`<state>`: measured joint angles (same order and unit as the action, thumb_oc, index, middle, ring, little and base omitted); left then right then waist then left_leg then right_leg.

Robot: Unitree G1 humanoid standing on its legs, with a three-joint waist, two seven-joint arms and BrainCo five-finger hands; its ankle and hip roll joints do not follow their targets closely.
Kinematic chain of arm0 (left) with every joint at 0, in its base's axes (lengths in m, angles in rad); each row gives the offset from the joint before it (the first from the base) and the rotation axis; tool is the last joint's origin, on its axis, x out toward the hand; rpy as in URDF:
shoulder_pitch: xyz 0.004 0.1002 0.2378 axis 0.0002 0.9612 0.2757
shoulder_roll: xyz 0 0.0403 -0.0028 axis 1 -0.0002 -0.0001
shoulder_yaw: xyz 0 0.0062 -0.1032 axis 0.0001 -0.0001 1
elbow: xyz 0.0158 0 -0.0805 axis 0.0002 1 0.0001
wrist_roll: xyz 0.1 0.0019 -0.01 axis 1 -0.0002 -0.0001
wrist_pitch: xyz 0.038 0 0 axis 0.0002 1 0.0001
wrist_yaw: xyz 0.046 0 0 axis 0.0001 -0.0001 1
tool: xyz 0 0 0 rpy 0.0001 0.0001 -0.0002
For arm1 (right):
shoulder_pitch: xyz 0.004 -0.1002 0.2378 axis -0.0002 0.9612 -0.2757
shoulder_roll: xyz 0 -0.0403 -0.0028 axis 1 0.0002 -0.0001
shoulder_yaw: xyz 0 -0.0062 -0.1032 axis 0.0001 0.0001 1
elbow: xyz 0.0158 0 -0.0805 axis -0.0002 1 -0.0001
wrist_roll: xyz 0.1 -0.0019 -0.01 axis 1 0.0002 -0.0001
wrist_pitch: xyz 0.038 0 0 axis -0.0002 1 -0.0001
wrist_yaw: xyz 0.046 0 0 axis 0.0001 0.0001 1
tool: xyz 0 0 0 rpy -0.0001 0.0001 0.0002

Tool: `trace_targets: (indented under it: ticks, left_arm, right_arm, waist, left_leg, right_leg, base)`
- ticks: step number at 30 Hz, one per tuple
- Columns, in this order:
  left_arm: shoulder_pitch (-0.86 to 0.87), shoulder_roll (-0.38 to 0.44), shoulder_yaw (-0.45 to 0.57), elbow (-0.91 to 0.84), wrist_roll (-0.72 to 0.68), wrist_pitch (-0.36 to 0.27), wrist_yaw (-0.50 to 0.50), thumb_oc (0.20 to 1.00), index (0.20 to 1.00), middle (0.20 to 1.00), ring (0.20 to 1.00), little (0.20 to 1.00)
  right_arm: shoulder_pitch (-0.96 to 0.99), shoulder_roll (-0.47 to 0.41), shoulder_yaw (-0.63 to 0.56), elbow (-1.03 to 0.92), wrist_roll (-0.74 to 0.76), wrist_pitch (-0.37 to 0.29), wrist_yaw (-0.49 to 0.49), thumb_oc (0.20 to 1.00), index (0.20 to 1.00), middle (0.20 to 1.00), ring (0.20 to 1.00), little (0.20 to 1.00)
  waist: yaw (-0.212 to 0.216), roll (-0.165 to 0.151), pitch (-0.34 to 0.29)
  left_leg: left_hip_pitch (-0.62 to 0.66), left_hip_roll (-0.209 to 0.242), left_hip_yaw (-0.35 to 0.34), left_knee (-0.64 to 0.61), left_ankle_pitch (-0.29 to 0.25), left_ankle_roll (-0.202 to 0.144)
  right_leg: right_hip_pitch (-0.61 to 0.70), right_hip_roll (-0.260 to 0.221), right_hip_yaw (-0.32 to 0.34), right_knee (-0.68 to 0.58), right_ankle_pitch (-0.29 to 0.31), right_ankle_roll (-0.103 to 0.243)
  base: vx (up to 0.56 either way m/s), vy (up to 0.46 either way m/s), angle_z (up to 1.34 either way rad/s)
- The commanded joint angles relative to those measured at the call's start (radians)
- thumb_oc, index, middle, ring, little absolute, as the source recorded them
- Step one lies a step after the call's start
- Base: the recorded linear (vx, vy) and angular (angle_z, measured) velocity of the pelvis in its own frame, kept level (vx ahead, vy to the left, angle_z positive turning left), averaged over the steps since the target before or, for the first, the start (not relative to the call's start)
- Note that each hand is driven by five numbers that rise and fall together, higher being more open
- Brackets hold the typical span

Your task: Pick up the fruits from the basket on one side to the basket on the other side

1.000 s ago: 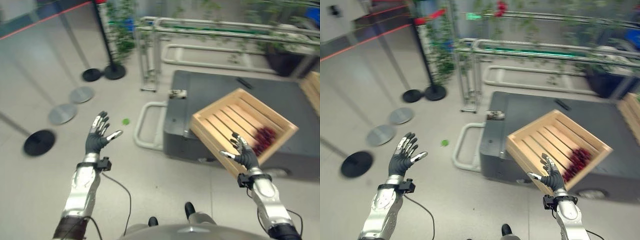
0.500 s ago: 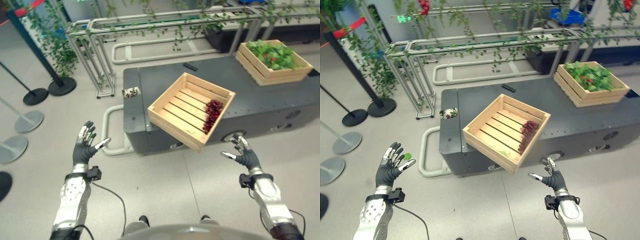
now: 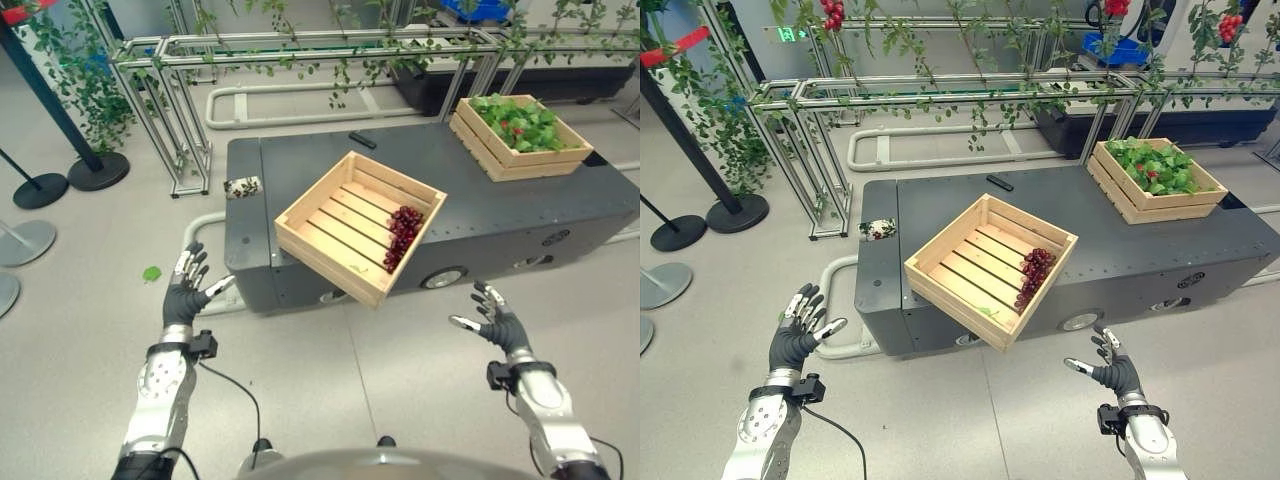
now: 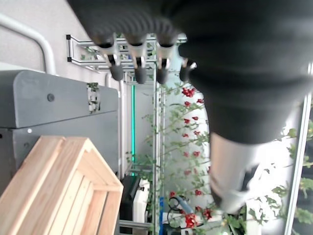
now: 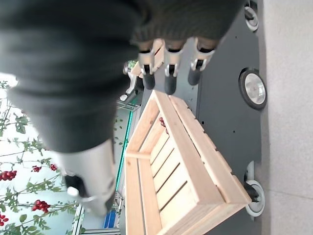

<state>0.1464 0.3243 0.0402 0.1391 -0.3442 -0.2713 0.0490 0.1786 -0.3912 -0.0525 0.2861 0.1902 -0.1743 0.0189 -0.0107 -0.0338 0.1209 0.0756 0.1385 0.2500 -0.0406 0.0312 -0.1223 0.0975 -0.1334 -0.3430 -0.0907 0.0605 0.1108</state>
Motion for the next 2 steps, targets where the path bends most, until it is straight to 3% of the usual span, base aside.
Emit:
trace_targets:
  ticks: [1,2]
  left_arm:
    - [-0.050,0.033,-0.001,0.017,-0.001,-0.037,-0.012,1.000,1.000,1.000,1.000,1.000]
    - [-0.049,0.032,-0.007,0.020,0.000,-0.035,-0.014,1.000,1.000,1.000,1.000,1.000]
  right_arm:
    - [-0.044,-0.024,-0.032,-0.060,0.038,-0.066,0.000,1.000,1.000,1.000,1.000,1.000]
    - [-0.049,-0.027,-0.031,-0.059,0.032,-0.068,-0.006,1.000,1.000,1.000,1.000,1.000]
  waist:
    - [-0.011,-0.010,0.004]
    - [-0.010,-0.007,0.003]
  left_leg:
    - [-0.027,-0.009,0.006,0.070,-0.063,0.036]
    - [-0.029,-0.008,0.001,0.075,-0.062,0.033]
  right_leg:
    - [-0.026,0.025,0.005,0.074,-0.113,0.011]
    - [-0.019,0.028,0.002,0.071,-0.116,0.008]
  base:
    - [0.04,-0.032,0.05]
    - [0.05,-0.047,0.06]
